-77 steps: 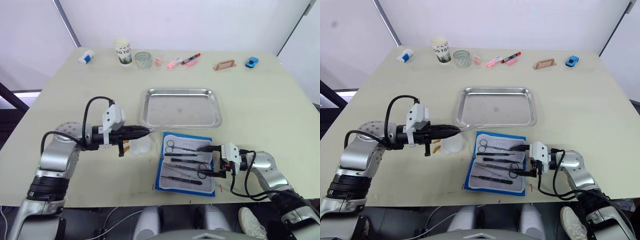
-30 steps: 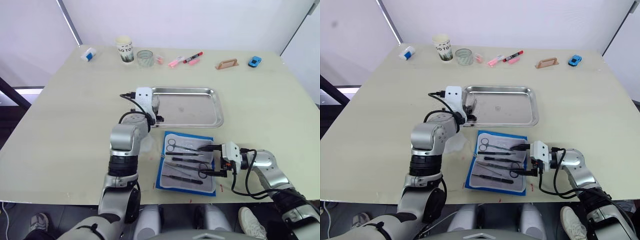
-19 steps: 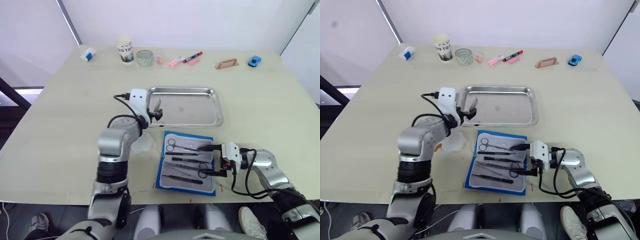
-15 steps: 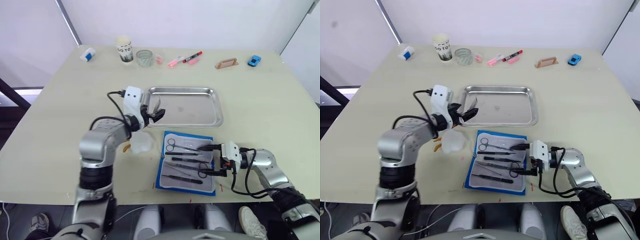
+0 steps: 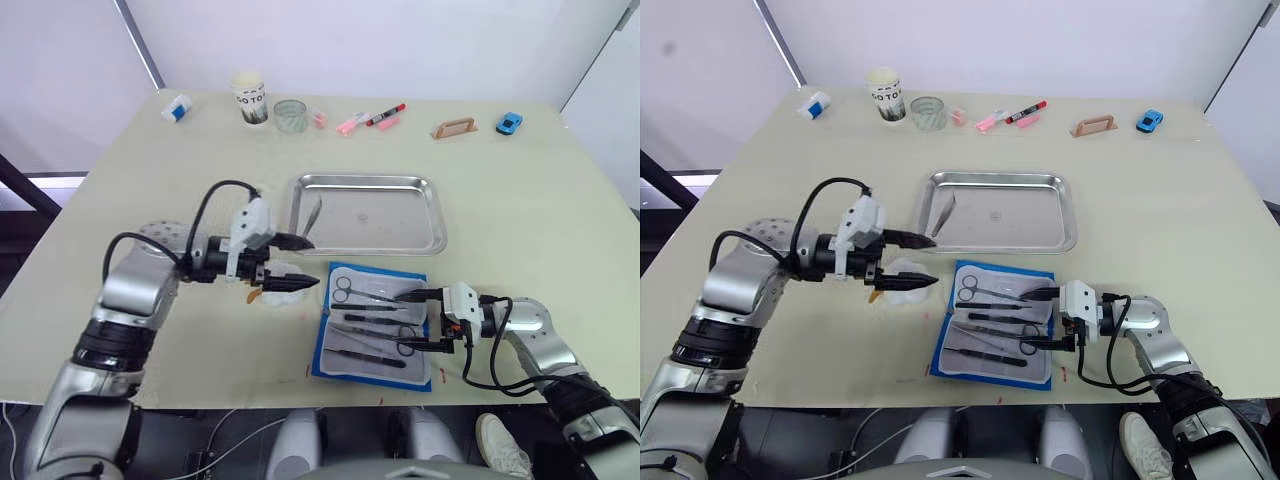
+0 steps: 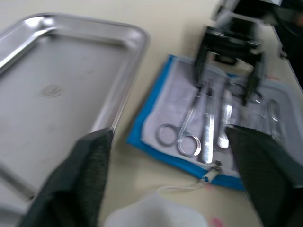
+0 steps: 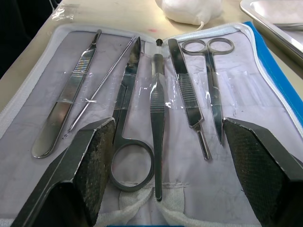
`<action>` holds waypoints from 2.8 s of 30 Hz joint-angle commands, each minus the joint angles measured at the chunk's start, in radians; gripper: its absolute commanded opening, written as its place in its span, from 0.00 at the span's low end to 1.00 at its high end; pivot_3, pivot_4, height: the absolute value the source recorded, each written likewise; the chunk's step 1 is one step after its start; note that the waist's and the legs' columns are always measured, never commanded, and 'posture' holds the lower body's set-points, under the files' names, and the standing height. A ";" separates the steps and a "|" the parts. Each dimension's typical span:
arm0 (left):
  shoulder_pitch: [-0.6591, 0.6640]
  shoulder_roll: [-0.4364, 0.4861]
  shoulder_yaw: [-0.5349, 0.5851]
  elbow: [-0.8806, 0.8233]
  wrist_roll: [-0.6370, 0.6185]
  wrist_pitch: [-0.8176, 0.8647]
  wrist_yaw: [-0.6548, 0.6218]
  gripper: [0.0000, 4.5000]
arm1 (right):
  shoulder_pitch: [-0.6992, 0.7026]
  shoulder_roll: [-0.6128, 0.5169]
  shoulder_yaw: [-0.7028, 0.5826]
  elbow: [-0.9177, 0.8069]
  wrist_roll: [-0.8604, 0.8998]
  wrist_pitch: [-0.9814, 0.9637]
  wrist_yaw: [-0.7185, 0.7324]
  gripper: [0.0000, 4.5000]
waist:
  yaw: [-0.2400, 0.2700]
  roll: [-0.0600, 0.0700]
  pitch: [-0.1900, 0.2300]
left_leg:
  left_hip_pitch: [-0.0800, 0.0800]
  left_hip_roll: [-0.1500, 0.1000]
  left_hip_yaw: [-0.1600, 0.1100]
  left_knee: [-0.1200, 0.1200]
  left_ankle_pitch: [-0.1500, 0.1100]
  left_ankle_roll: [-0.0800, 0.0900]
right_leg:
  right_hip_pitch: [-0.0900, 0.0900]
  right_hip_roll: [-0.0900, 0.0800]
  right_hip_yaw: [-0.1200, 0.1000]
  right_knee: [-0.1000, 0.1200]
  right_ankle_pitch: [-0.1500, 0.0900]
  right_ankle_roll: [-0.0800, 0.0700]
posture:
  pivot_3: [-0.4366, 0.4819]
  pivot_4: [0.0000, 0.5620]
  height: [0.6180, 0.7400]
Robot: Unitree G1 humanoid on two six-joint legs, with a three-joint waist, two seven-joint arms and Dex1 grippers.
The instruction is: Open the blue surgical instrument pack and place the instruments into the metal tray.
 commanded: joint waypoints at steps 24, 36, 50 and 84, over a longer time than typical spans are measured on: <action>-0.133 -0.183 -0.259 0.107 0.319 -0.175 0.066 0.30 | 0.066 -0.028 0.018 0.099 -0.112 0.077 -0.067 0.83 | 0.003 -0.003 -0.002 | -0.001 -0.001 0.000 0.001 0.000 0.001 | -0.001 0.005 0.001 0.000 0.000 0.000 | 0.48 0.27 1.00; -0.134 -0.195 -0.316 0.174 0.428 -0.281 0.071 0.30 | 0.069 -0.029 0.015 0.094 -0.113 0.081 -0.071 0.83 | 0.005 -0.003 -0.003 | -0.001 -0.001 0.000 0.001 0.000 0.001 | 0.000 0.006 0.001 0.000 0.000 0.000 | 0.48 0.27 1.00; -0.180 -0.223 -0.351 0.268 0.477 -0.318 0.049 0.01 | 0.075 -0.028 0.012 0.087 -0.118 0.085 -0.068 0.83 | 0.018 -0.005 -0.007 | 0.001 -0.001 0.000 0.002 0.000 0.001 | 0.001 0.006 0.002 0.001 0.000 0.000 | 0.48 0.27 1.00; -0.259 -0.145 -0.312 0.062 0.425 -0.048 -0.100 0.01 | 0.071 -0.019 0.023 0.089 -0.125 0.090 -0.070 0.83 | 0.015 -0.005 -0.006 | 0.000 0.000 0.000 0.002 0.000 0.001 | 0.000 0.017 0.016 0.001 0.000 -0.001 | 0.48 0.27 1.00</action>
